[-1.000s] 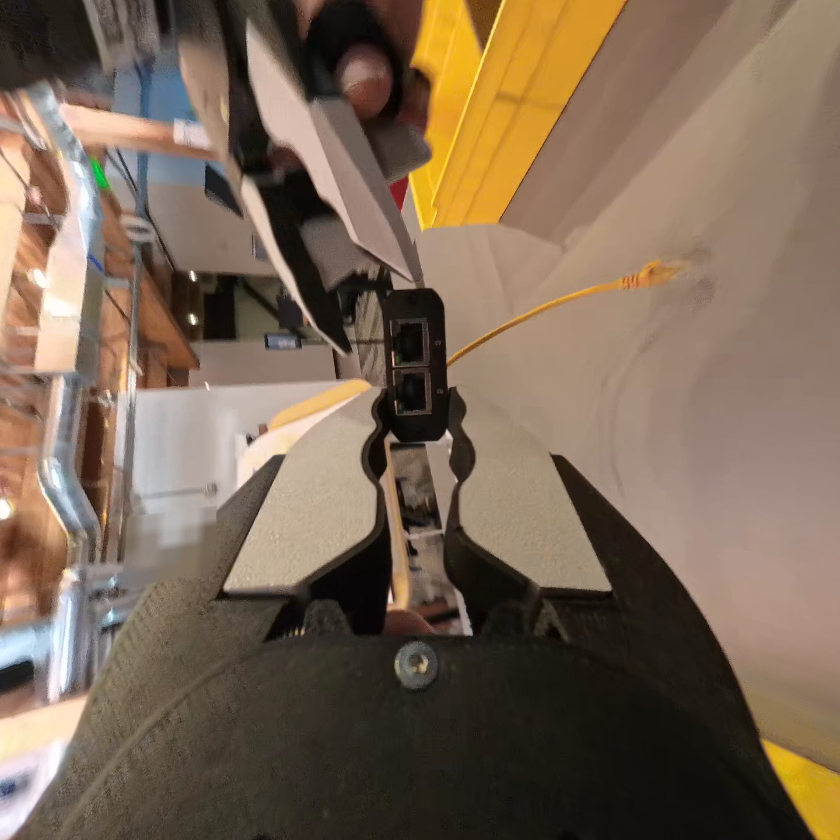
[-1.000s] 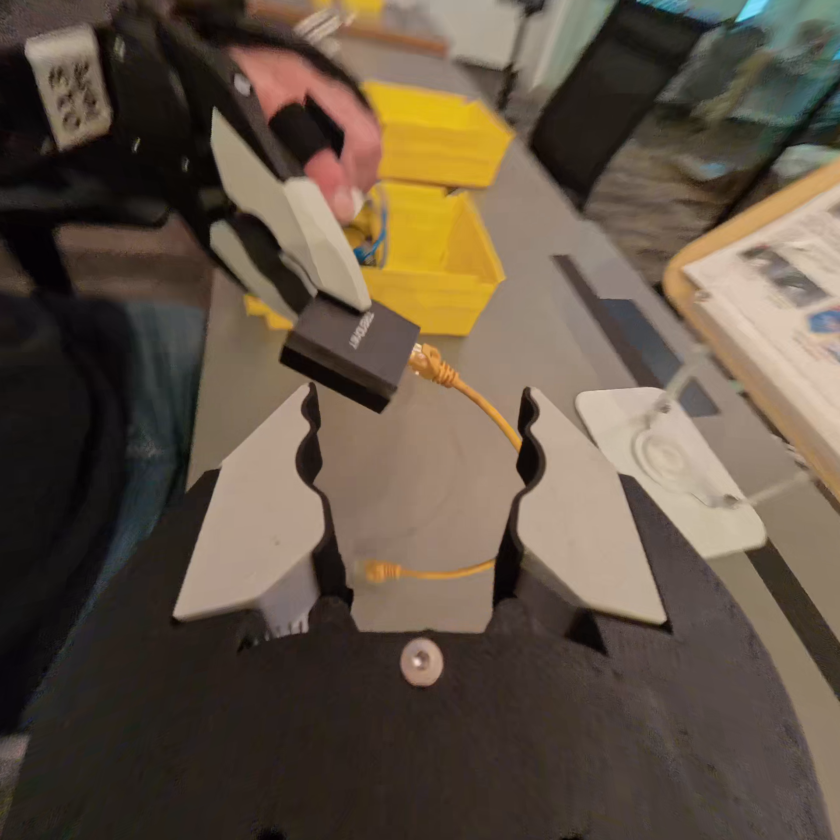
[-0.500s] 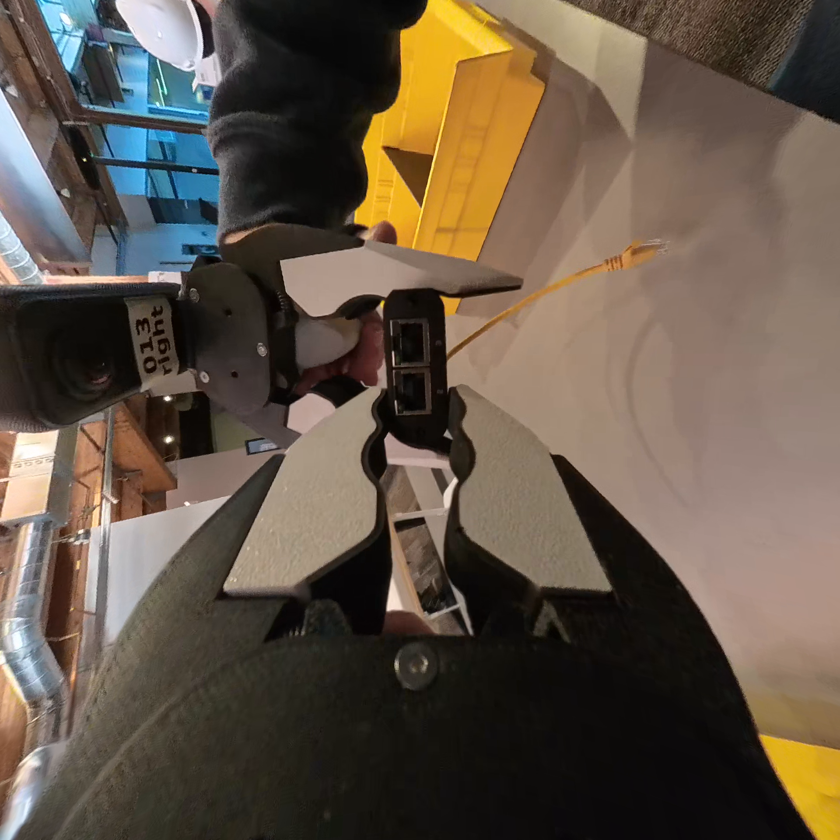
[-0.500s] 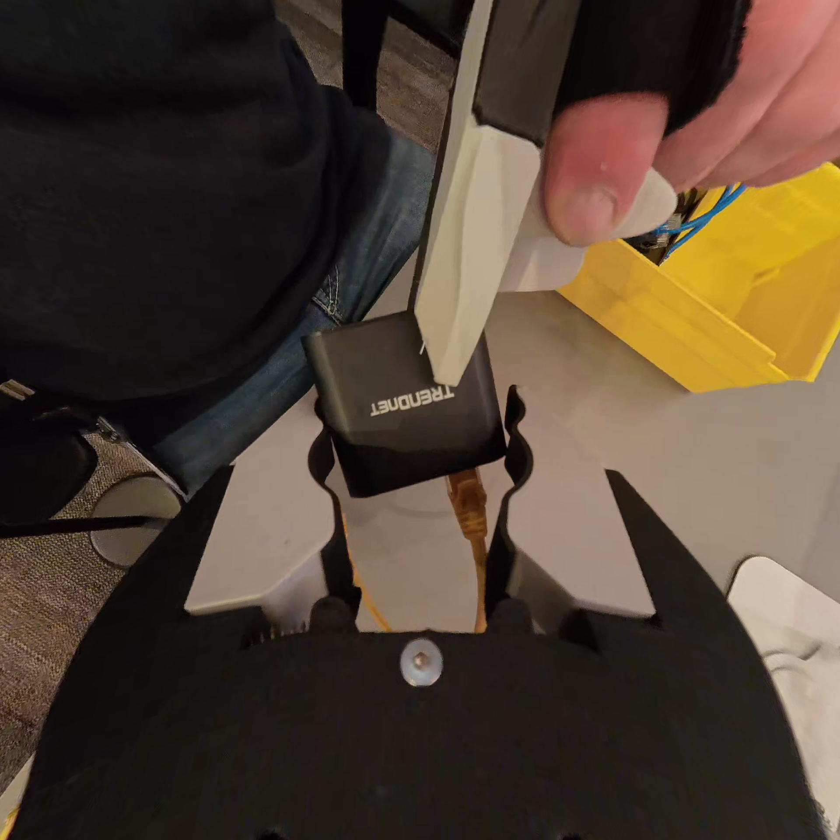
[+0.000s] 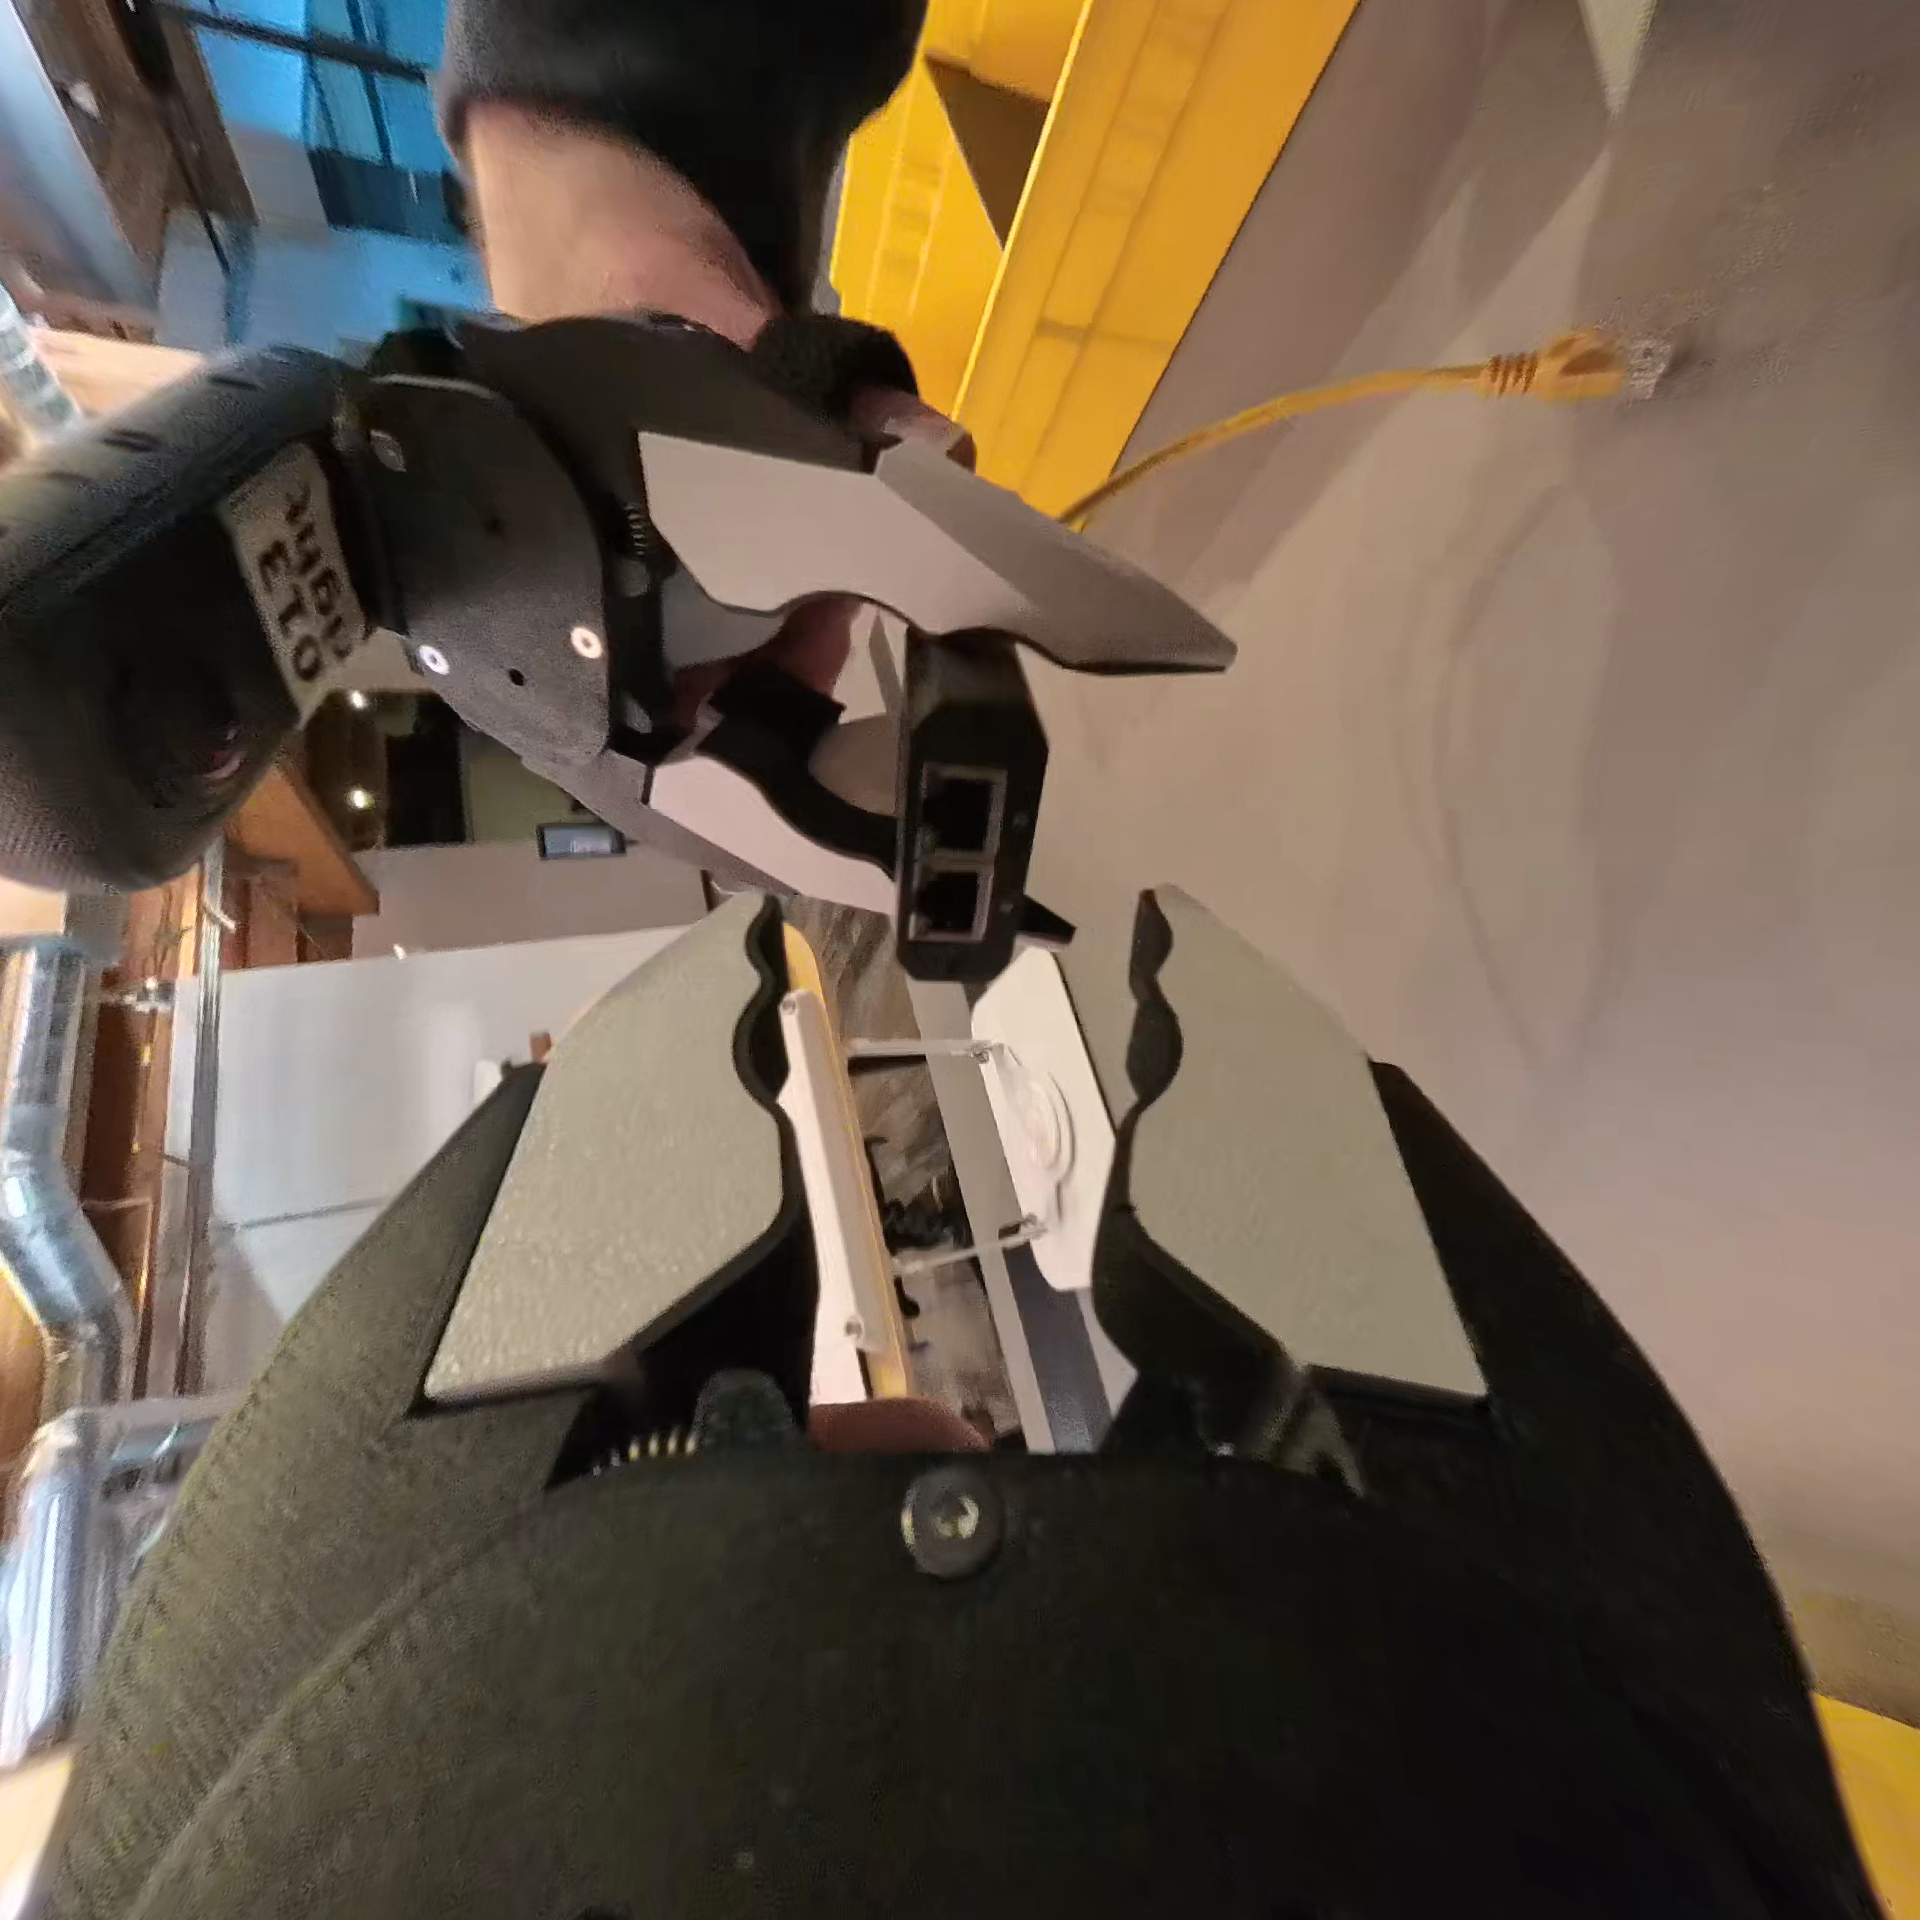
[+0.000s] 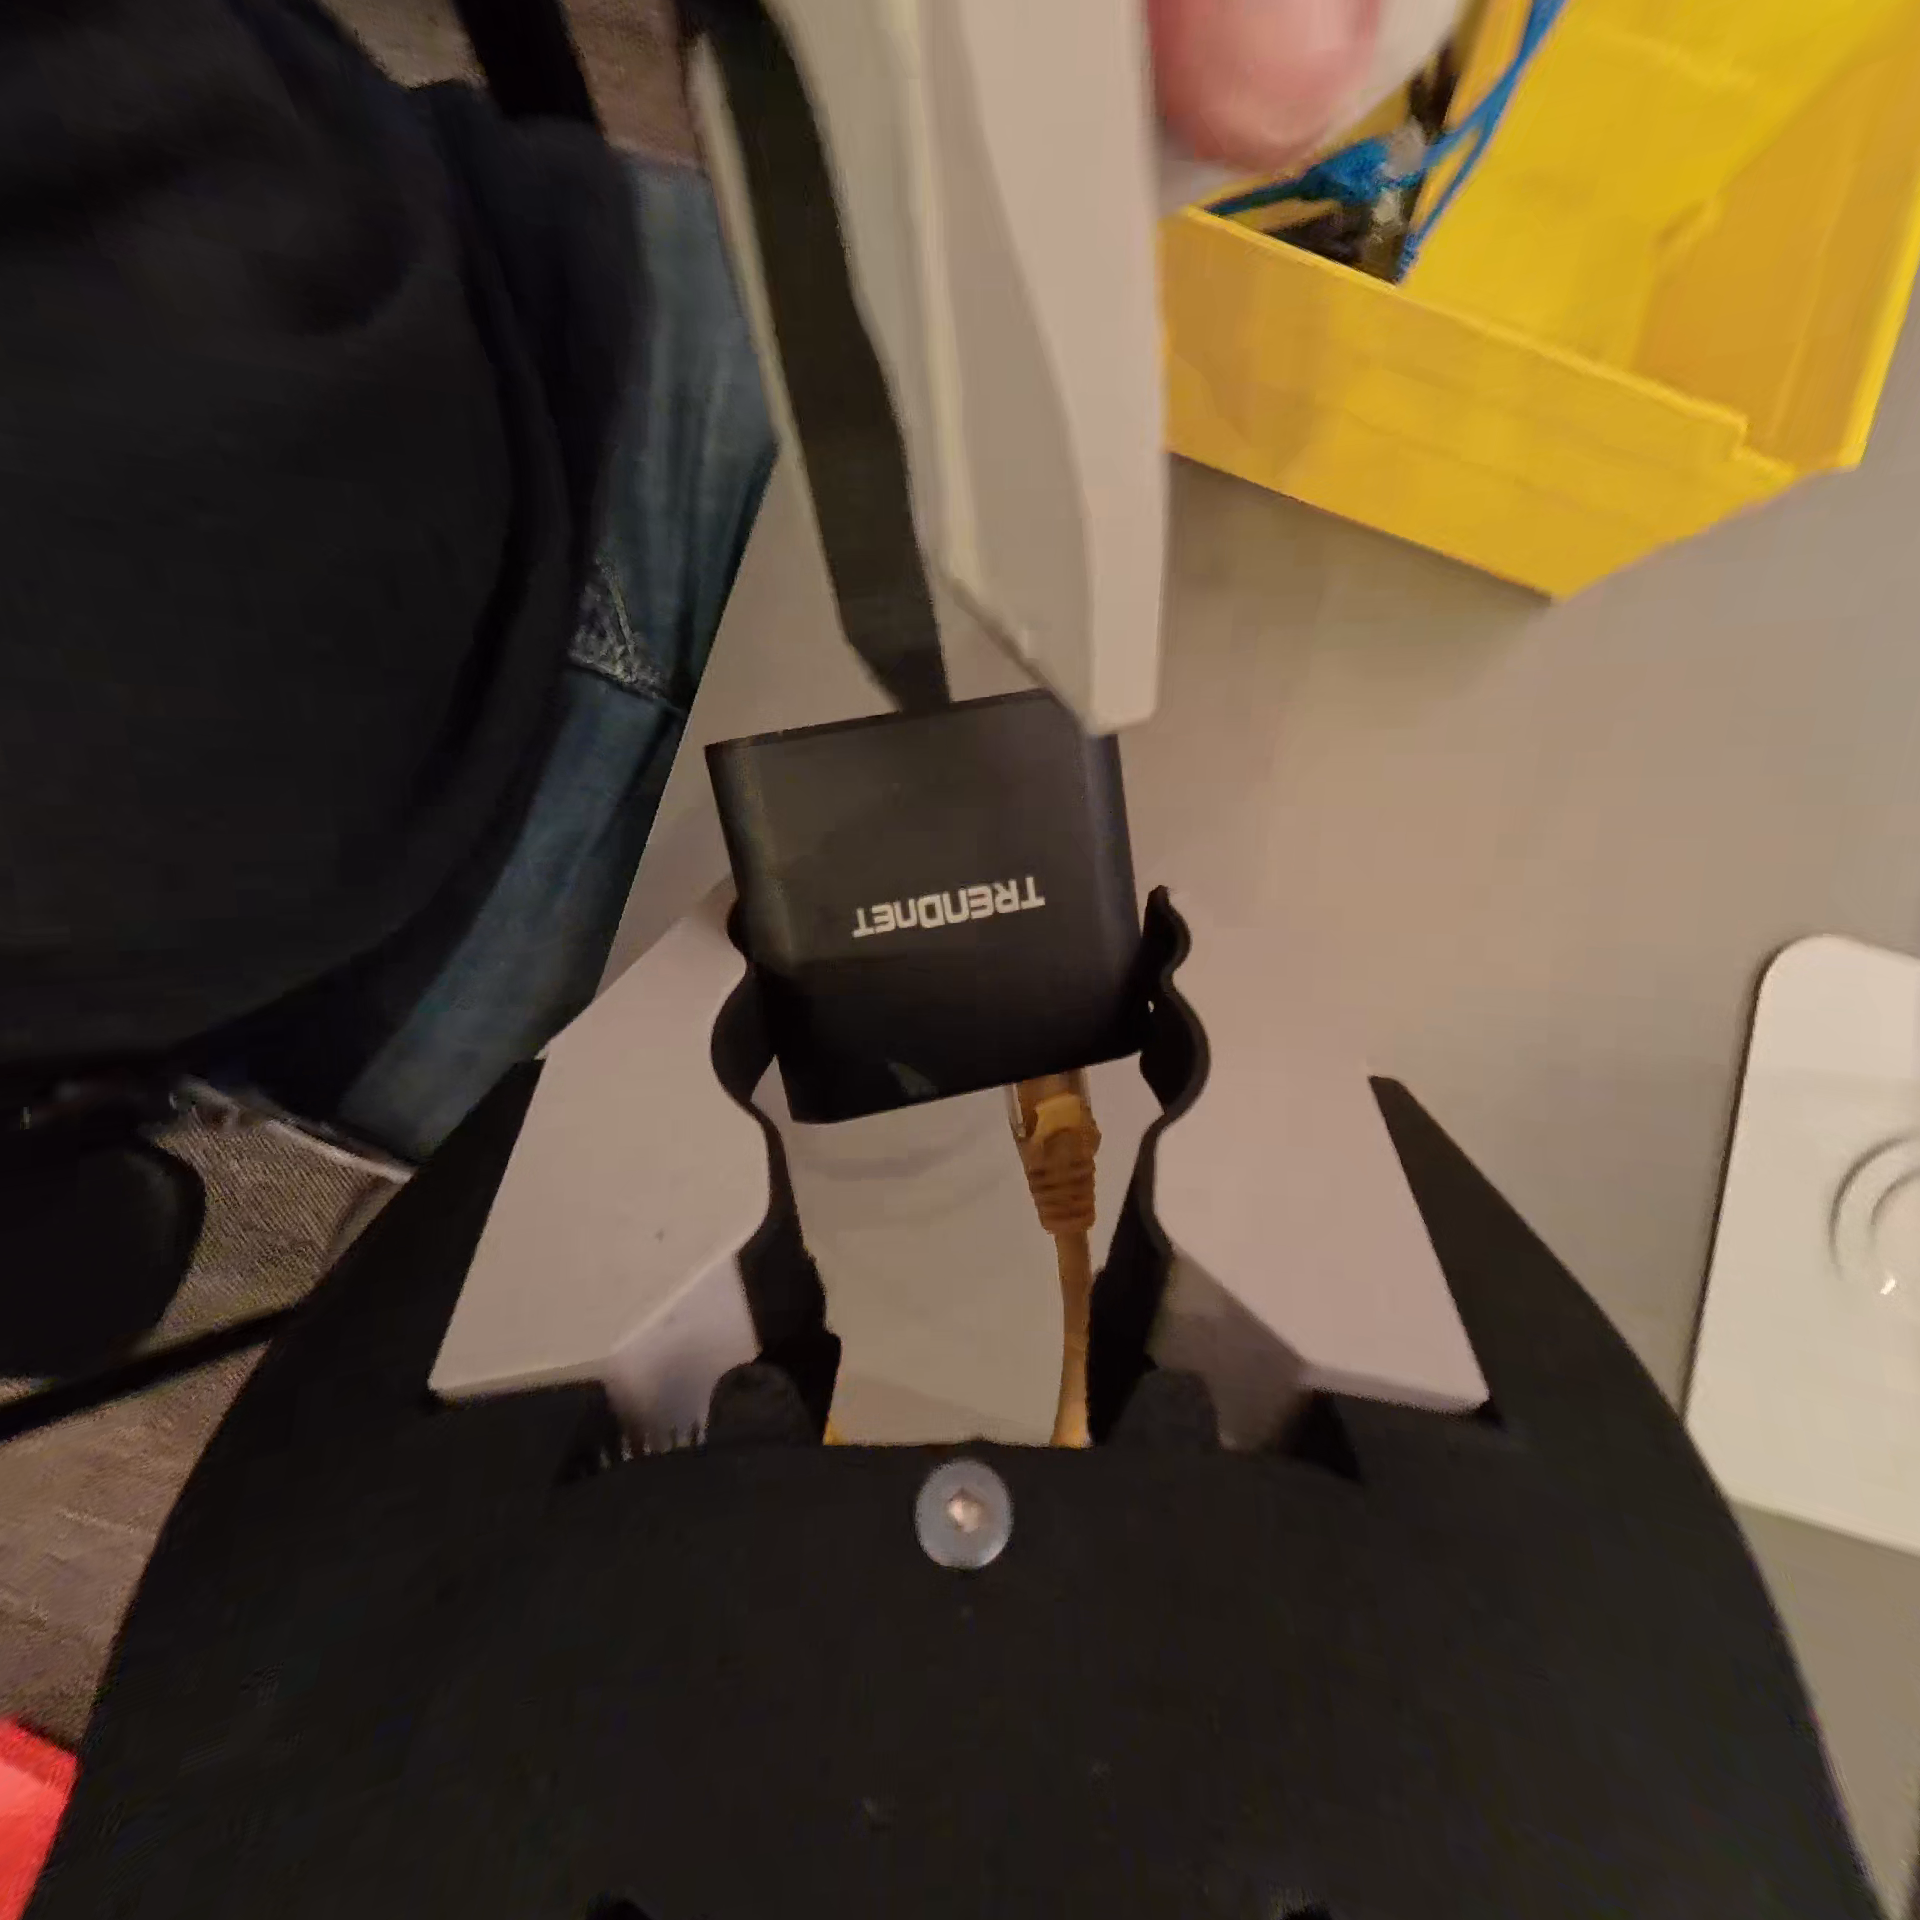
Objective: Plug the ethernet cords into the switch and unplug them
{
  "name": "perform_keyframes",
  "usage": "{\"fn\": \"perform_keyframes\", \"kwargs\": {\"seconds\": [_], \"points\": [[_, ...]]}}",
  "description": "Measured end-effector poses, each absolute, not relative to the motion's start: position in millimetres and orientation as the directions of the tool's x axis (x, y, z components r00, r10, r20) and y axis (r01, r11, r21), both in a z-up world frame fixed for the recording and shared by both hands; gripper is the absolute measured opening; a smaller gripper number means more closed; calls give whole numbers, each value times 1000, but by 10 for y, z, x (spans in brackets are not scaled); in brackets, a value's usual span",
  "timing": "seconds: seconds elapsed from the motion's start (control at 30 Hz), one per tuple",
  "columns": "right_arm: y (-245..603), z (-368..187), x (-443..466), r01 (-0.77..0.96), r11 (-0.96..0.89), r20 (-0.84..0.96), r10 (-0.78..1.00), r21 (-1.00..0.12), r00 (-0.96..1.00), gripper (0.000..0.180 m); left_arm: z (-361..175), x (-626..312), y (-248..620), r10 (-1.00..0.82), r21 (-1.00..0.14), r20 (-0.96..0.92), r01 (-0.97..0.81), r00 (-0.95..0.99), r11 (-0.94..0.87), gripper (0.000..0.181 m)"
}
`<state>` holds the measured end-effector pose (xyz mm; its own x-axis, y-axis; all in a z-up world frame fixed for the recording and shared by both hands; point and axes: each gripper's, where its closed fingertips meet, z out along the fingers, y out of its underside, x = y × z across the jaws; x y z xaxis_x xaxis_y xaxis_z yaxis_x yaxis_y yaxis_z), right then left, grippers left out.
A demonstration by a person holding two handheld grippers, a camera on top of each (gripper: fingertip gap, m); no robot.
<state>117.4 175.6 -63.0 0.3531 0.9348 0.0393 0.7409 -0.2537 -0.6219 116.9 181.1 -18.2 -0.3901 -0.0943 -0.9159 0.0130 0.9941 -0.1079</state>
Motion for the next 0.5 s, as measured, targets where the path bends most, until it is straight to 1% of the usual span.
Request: {"fn": "perform_keyframes", "kwargs": {"seconds": [0.03,0.07,0.13,0.2,0.23,0.3,0.33,0.4,0.47,0.5], "points": [[1781,-638,1166,726,-298,22,918,-619,395,70,-213,1195,1839,-90,-90,-923,-17,-374,996,63],[1807,-647,1157,715,-335,12,902,-614,432,70,-230,1230,1870,-69,-57,-936,-44,-346,997,60],[1863,-639,1123,689,-389,2,870,-612,492,70,-291,1277,1862,-40,-21,-946,-63,-323,998,44],[1872,-654,1106,685,-410,5,856,-603,516,71,-273,1301,1857,-44,-24,-959,-75,-280,997,31],[1888,-640,1104,676,-401,22,851,-618,525,71,-265,1304,1863,-55,-37,-964,-72,-262,997,24],[1876,-528,1040,598,-381,-11,849,-705,528,72,-204,1283,1824,-108,-104,-973,-33,-204,994,24],[1870,-467,1021,553,-368,-26,848,-747,529,77,-203,1278,1843,-132,-127,-972,-36,-196,991,24],[1864,-369,998,475,-327,-29,847,-817,531,81,-182,1259,1853,-137,-138,-977,-10,-166,990,24],[1871,-356,1019,430,-313,-31,837,-847,547,79,-168,1240,1829,-148,-153,-976,18,-160,988,24],[1878,-365,1041,413,-312,-35,831,-856,555,75,-151,1232,1808,-141,-148,-978,35,-151,988,24]]}}
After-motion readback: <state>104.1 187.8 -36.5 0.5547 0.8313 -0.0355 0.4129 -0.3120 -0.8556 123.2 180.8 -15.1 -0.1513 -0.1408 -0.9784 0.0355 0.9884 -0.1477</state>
